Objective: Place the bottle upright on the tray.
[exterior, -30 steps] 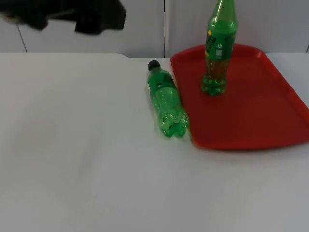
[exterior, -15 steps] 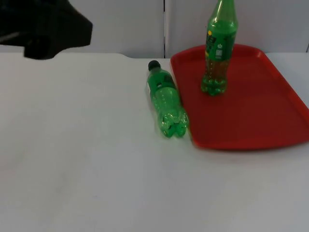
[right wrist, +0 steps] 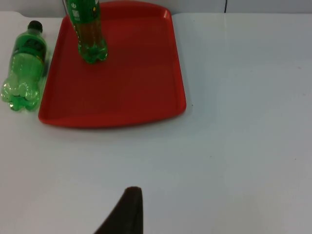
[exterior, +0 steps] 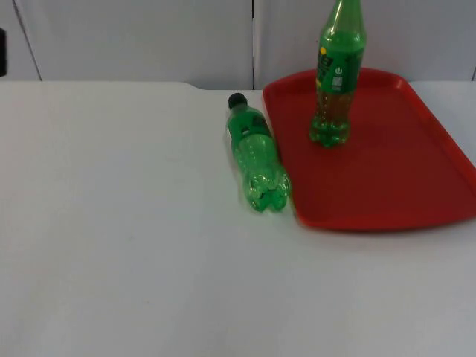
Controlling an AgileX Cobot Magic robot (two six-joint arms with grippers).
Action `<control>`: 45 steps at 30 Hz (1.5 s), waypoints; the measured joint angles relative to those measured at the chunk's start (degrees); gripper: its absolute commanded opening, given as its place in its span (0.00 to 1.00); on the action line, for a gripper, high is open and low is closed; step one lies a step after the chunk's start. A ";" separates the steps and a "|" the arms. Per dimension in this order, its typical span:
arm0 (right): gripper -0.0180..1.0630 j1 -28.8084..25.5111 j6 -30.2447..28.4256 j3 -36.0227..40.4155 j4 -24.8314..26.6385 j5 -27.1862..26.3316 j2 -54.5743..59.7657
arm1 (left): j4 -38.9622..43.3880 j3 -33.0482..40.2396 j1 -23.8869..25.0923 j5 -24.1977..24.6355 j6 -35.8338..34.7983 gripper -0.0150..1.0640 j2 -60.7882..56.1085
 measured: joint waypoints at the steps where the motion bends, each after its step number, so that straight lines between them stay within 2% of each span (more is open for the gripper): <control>1: 0.98 0.00 0.00 0.00 0.00 0.00 0.00 | 0.00 0.12 0.00 1.83 0.43 0.99 -1.78; 2: 0.98 0.00 0.00 0.00 0.00 0.00 0.00 | 0.00 0.12 0.00 1.83 0.43 0.99 -1.78; 7: 0.98 0.00 0.00 0.00 0.00 0.00 0.00 | -0.12 0.20 0.00 10.72 1.47 0.99 -11.78; 9: 0.98 0.00 0.00 0.00 0.00 0.00 0.00 | -0.12 0.20 0.00 12.19 1.76 0.99 -13.71; 12: 0.98 0.00 0.00 0.00 0.00 0.00 0.00 | -0.23 0.20 0.00 17.22 2.80 0.99 -19.05; 17: 0.98 0.00 0.00 0.00 0.00 0.00 0.00 | -0.95 0.20 0.00 21.77 3.59 0.99 -27.06; 22: 0.98 0.00 0.00 0.00 0.00 0.00 0.00 | -2.16 0.20 0.00 26.04 5.79 0.99 -29.13; 29: 0.98 0.00 0.00 0.00 0.21 0.00 0.00 | -5.39 0.20 0.00 27.45 10.17 0.99 -29.13; 37: 0.98 0.00 0.00 0.00 0.21 0.00 0.00 | -5.89 0.20 0.00 27.85 10.99 0.99 -29.13; 40: 0.98 0.00 0.00 0.00 0.28 0.00 0.00 | -5.89 0.38 0.00 31.66 10.99 0.99 -29.13; 45: 0.98 0.00 0.00 0.00 0.81 0.00 0.00 | -5.31 1.36 0.00 33.69 10.99 0.99 -29.13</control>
